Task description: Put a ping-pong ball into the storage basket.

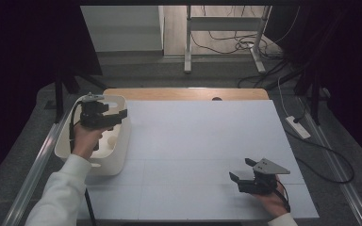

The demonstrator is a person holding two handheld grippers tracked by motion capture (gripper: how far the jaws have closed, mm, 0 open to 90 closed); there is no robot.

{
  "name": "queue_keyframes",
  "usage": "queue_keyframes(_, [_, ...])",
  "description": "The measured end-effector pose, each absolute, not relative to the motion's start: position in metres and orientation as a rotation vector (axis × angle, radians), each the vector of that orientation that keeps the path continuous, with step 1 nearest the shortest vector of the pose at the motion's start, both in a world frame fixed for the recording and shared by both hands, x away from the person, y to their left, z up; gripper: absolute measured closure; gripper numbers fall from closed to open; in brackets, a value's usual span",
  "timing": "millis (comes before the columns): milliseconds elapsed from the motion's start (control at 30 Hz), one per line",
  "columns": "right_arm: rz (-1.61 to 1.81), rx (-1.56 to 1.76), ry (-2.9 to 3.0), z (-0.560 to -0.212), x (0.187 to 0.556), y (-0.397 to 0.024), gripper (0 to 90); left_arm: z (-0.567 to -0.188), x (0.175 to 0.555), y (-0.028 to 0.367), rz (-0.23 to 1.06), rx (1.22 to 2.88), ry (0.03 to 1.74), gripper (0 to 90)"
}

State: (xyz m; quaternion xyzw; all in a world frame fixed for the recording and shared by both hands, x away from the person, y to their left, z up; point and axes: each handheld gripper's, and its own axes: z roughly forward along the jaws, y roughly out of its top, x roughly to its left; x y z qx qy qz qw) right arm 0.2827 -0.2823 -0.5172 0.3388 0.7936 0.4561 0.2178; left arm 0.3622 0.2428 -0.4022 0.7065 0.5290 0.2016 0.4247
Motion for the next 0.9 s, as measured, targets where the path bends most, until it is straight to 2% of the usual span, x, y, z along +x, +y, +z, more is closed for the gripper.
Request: queue_keyframes(900, [1.286,0.959,2.191,-0.516,0.281,-0.285,16.6,-0.382,0.337,0.218,0.441,1.755,1.139,16.9])
